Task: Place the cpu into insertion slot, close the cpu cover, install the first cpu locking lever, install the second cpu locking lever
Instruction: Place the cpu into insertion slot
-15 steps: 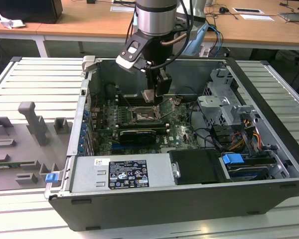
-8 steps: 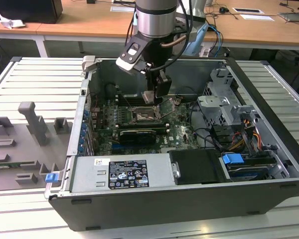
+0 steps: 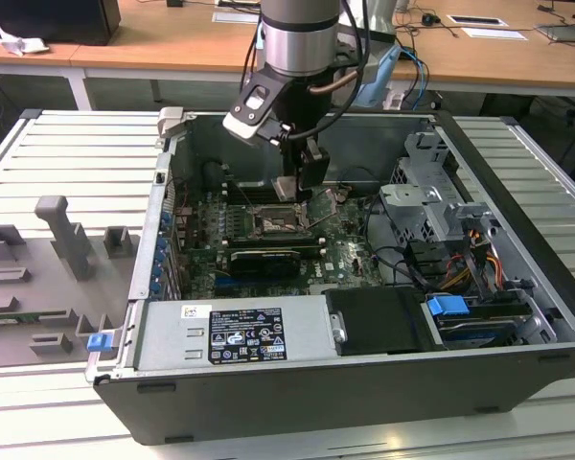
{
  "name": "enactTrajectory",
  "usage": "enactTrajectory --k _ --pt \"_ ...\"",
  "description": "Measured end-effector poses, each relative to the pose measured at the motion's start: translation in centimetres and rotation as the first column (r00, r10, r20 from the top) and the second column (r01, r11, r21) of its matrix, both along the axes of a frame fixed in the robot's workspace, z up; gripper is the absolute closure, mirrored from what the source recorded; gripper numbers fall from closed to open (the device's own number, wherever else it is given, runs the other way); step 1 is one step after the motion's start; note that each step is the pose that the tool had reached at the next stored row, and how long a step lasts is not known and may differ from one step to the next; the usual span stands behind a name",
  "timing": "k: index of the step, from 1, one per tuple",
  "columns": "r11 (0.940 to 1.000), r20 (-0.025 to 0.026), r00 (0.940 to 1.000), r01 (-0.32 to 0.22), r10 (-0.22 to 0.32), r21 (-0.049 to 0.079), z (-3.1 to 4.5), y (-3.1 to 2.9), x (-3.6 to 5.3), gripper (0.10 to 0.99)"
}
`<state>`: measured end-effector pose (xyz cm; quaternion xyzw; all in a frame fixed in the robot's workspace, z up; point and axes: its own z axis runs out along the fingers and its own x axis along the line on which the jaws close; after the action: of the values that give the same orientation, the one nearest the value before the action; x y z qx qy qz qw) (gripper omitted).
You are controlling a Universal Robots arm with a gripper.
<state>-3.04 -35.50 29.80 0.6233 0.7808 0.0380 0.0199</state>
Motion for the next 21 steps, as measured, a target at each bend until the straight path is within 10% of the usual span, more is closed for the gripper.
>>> enactTrajectory --k 21 --pt "1.0000 0.0000 1.0000 0.000 0.000 0.000 -1.07 0.00 0.00 0.549"
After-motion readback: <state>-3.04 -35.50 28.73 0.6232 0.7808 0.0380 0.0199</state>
